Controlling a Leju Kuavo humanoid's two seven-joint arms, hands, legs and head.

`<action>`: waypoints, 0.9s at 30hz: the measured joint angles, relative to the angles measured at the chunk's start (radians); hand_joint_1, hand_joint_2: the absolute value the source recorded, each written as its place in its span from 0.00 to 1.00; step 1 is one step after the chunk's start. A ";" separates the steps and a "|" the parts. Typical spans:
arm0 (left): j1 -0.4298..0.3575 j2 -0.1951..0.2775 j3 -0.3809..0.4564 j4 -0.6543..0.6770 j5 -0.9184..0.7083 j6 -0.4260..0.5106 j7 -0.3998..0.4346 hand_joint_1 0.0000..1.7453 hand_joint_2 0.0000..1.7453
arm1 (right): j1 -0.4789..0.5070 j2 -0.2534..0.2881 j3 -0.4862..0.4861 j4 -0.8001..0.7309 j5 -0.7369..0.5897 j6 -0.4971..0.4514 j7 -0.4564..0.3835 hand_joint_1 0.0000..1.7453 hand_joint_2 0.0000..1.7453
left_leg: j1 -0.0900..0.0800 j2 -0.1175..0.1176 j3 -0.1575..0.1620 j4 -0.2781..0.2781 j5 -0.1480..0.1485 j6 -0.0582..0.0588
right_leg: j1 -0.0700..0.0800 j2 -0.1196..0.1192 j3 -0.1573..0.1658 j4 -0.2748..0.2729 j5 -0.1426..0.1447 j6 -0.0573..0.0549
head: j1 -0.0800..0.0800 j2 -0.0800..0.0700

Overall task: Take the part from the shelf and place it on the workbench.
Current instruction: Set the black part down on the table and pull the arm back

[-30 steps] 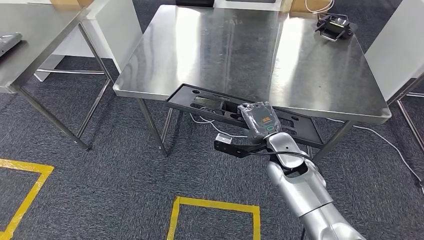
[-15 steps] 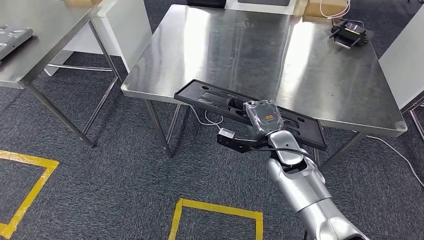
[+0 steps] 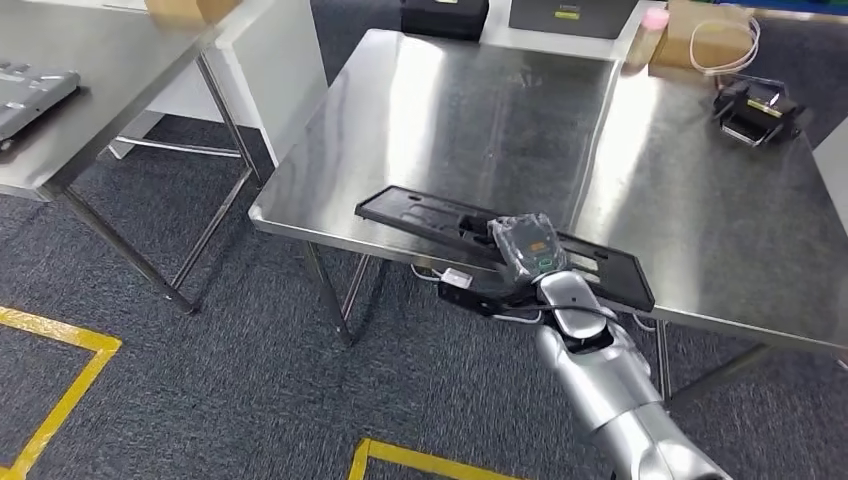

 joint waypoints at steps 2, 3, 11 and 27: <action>-0.009 0.001 0.000 -0.002 -0.002 0.000 -0.001 0.00 1.00 | -0.014 0.004 -0.004 -0.001 0.004 -0.001 0.005 1.00 1.00 | 0.005 0.009 -0.039 0.103 0.053 -0.006 | -0.005 0.007 0.028 0.000 -0.028 -0.034 | -0.002 0.000; -0.012 0.001 0.000 -0.003 -0.003 0.000 -0.002 0.00 1.00 | -0.020 0.005 -0.005 -0.002 0.008 -0.002 0.009 1.00 1.00 | 0.007 0.015 -0.091 0.180 0.080 -0.010 | -0.005 0.009 0.049 -0.001 -0.045 -0.046 | -0.003 0.000; -0.004 0.000 0.003 -0.002 -0.013 0.001 -0.013 0.00 1.00 | -0.005 -0.003 -0.013 0.012 0.037 -0.006 0.037 1.00 1.00 | 0.013 0.031 -0.383 0.145 0.073 -0.020 | -0.008 0.024 0.278 -0.032 -0.207 -0.045 | -0.005 0.000; -0.010 -0.006 0.049 -0.010 0.030 0.130 -0.428 0.00 0.25 | 0.042 -0.073 -0.130 0.066 0.163 -0.052 0.118 0.00 0.00 | 0.022 -0.004 -0.243 -0.007 0.214 -0.010 | -0.043 0.017 0.128 0.030 -0.140 0.103 | 0.002 0.000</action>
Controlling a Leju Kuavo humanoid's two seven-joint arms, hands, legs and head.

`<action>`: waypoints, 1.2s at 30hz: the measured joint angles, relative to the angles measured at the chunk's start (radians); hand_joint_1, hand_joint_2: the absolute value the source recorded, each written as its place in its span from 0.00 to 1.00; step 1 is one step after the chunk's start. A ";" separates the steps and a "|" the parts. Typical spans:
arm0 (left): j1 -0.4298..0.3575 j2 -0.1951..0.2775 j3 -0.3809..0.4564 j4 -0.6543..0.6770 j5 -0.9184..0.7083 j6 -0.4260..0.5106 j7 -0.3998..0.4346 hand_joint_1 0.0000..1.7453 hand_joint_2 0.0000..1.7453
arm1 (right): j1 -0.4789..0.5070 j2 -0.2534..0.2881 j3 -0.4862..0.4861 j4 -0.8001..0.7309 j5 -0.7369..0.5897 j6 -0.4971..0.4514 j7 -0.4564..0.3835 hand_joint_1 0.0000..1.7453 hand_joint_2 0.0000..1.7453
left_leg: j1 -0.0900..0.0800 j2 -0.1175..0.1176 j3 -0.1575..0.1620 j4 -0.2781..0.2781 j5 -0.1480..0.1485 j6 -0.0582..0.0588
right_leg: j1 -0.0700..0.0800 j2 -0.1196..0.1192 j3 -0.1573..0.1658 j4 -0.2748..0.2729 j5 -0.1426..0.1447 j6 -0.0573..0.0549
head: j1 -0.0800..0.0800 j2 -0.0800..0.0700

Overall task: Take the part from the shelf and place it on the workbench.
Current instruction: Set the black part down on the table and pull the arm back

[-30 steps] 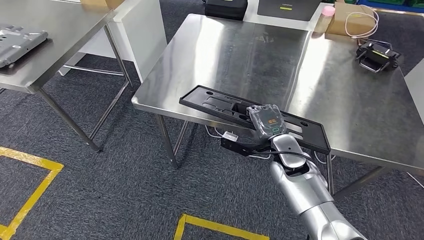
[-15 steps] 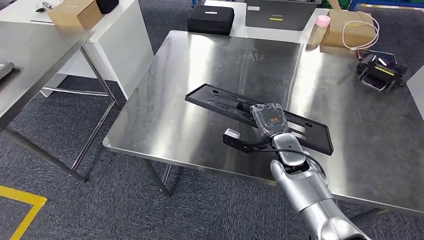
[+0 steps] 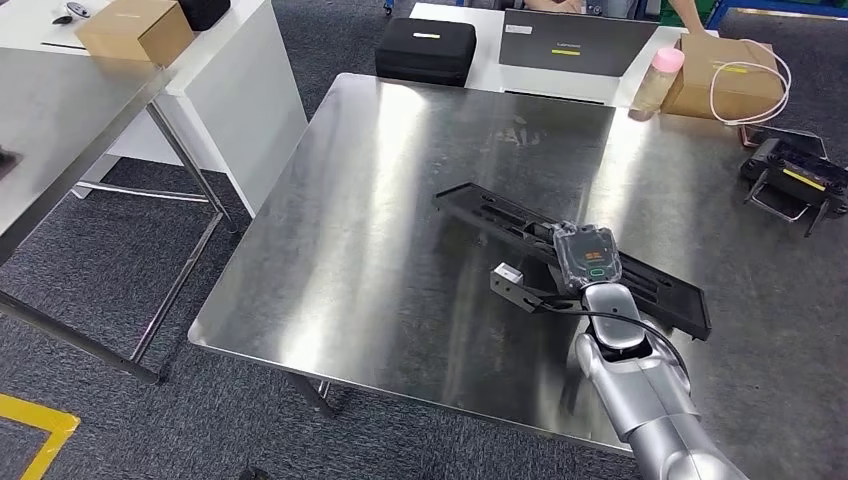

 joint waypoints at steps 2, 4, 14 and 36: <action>0.001 0.005 0.008 0.001 0.005 -0.023 0.010 0.00 0.00 | 0.001 0.000 -0.004 0.013 0.000 -0.004 -0.012 0.00 0.00 | -0.003 -0.003 -0.006 0.020 -0.015 -0.013 | -0.006 0.001 0.012 -0.039 0.015 -0.012 | 0.002 0.000; 0.003 0.009 0.014 0.002 0.008 -0.053 0.018 0.00 0.00 | -0.002 0.004 -0.007 0.019 0.000 -0.006 -0.021 0.00 0.00 | -0.004 -0.003 -0.007 0.027 -0.022 -0.018 | -0.004 0.002 0.019 -0.036 0.005 -0.045 | -0.003 0.000; 0.000 0.011 0.026 0.002 0.007 -0.076 0.021 0.00 0.00 | -0.039 0.013 -0.018 0.024 0.000 -0.006 -0.026 0.00 0.00 | -0.016 0.037 -0.124 0.208 -0.039 0.015 | 0.035 0.000 0.059 -0.038 -0.020 -0.104 | -0.008 0.000; 0.020 0.018 0.082 0.004 0.039 -0.094 0.190 0.00 0.00 | -0.071 0.024 -0.020 0.050 -0.022 0.006 -0.049 0.00 0.00 | -0.030 0.028 -0.005 0.024 -0.019 0.014 | 0.022 -0.005 0.031 -0.069 0.031 -0.102 | -0.006 0.000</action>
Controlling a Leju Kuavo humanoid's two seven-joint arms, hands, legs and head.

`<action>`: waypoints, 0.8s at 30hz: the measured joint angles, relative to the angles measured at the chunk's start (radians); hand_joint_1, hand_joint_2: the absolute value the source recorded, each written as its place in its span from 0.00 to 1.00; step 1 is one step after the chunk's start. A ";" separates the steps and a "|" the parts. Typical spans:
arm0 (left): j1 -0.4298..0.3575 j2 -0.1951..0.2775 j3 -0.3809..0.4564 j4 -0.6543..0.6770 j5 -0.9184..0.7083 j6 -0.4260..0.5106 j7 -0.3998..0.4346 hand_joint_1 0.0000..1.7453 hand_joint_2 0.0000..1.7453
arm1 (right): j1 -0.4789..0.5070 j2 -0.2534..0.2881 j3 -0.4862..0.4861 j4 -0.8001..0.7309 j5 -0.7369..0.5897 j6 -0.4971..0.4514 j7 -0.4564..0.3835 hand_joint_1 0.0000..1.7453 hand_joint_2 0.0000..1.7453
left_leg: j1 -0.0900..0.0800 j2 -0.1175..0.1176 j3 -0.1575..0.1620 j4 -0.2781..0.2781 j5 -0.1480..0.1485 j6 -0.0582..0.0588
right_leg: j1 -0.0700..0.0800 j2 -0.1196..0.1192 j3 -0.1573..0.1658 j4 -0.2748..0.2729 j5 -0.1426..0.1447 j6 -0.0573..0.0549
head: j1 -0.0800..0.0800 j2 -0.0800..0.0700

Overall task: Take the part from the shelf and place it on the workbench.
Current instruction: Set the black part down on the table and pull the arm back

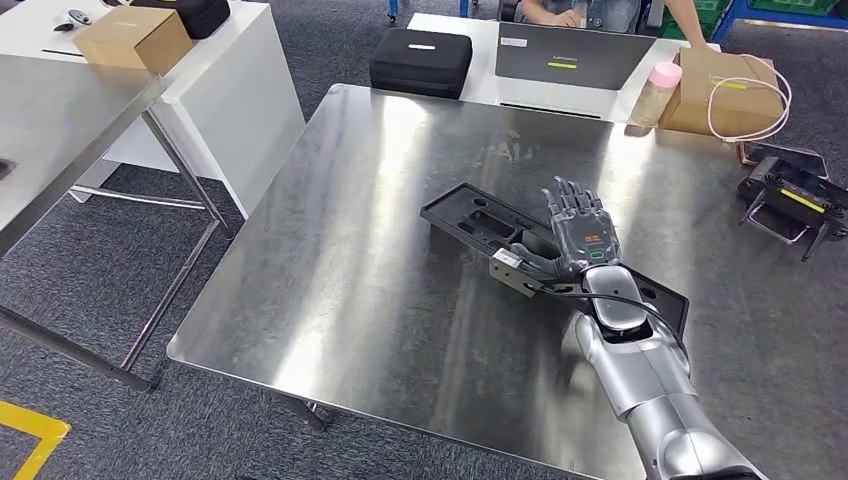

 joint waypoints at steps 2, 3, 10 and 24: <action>0.003 0.002 0.005 0.001 -0.002 -0.005 0.011 0.00 0.00 | -0.004 0.000 0.000 0.001 -0.003 0.005 0.000 0.00 0.00 | 0.008 0.003 -0.033 0.077 -0.050 -0.015 | -0.006 -0.001 0.003 -0.001 0.002 -0.008 | -0.003 0.000; 0.003 0.002 0.008 0.001 -0.004 -0.007 0.015 0.00 0.00 | -0.005 0.000 0.000 0.001 -0.005 0.007 0.000 0.00 0.00 | 0.012 0.004 -0.062 0.141 -0.086 -0.023 | -0.006 -0.002 0.003 -0.001 0.002 -0.010 | -0.005 0.000; 0.008 0.004 0.017 0.004 -0.008 -0.016 0.024 0.00 0.00 | -0.004 0.001 0.000 0.005 -0.011 0.010 0.000 0.00 0.00 | 0.032 0.007 -0.009 0.057 -0.026 -0.034 | -0.006 -0.004 0.005 -0.001 0.003 -0.009 | -0.006 0.000; 0.006 0.004 0.023 0.005 -0.019 -0.015 0.025 0.00 0.00 | -0.004 -0.004 0.000 0.005 -0.010 0.026 0.000 0.00 0.00 | -0.005 0.006 -0.052 -0.020 0.074 0.030 | 0.016 -0.004 -0.001 0.153 -0.117 0.002 | 0.001 0.000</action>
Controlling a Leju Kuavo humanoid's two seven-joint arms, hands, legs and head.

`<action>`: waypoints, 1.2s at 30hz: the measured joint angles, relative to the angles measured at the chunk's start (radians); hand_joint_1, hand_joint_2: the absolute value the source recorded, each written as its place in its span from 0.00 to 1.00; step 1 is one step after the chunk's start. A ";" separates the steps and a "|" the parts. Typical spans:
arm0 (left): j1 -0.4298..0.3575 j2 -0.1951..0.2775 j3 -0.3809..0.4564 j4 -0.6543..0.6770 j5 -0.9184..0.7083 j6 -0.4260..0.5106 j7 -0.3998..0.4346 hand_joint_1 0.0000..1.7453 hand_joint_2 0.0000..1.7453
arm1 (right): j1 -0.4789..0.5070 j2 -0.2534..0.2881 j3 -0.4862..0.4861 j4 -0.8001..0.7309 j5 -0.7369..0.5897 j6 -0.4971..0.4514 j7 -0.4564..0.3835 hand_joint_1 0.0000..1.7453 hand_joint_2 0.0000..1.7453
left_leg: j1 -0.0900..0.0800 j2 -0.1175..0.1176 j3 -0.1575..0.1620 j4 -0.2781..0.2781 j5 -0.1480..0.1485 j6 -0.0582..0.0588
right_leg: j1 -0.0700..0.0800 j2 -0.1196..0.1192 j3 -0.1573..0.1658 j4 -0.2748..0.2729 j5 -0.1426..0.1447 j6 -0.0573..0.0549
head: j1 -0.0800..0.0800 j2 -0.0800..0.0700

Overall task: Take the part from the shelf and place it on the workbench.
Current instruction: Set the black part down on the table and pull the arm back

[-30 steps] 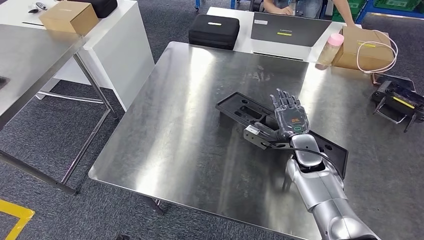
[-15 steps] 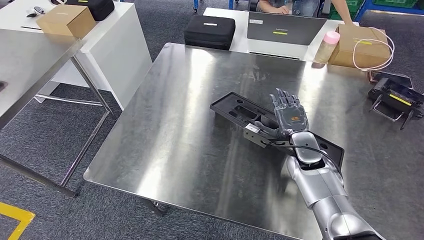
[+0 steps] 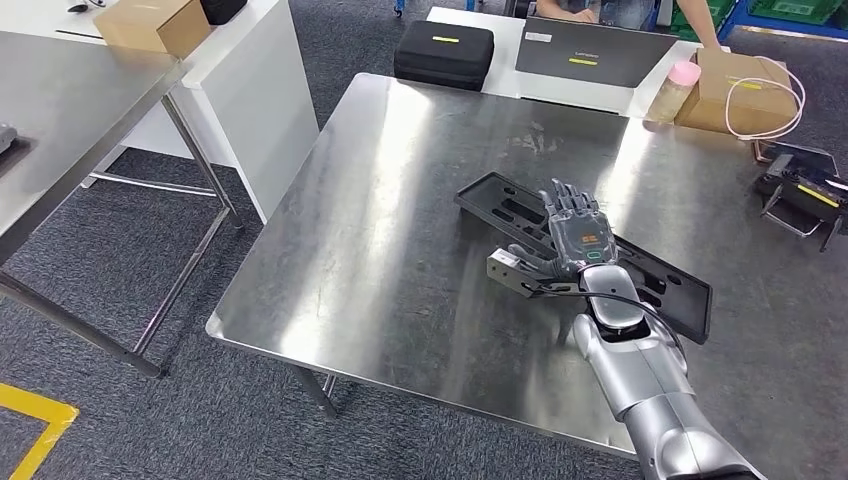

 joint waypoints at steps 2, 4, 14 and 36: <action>-0.001 0.000 0.000 0.000 -0.002 0.000 0.001 0.00 0.00 | -0.004 0.000 0.000 0.000 0.000 0.000 0.000 0.00 0.00 | -0.005 -0.001 -0.012 0.002 0.016 -0.007 | 0.009 0.000 0.087 -0.133 0.029 -0.006 | -0.001 0.000; -0.001 -0.001 0.000 0.000 -0.003 -0.001 0.001 0.00 0.00 | -0.007 -0.002 -0.001 -0.001 0.001 -0.001 0.000 0.00 0.00 | -0.005 -0.001 -0.017 0.002 0.031 -0.017 | 0.017 0.001 0.105 -0.175 0.039 -0.016 | -0.001 0.000; -0.001 0.001 0.004 0.002 -0.008 0.002 0.004 0.00 0.00 | -0.009 -0.002 -0.001 -0.001 0.005 -0.001 0.001 0.00 0.00 | 0.044 0.001 -0.042 0.266 -0.147 -0.093 | -0.004 -0.007 -0.002 -0.184 0.151 -0.045 | -0.001 0.000; -0.006 0.001 0.017 0.003 -0.009 0.002 0.003 0.00 0.00 | -0.001 -0.012 -0.003 -0.011 0.007 0.002 0.001 0.00 0.00 | 0.021 0.005 -0.018 -0.012 0.055 -0.051 | -0.003 0.000 0.126 -0.188 0.036 -0.002 | 0.003 0.000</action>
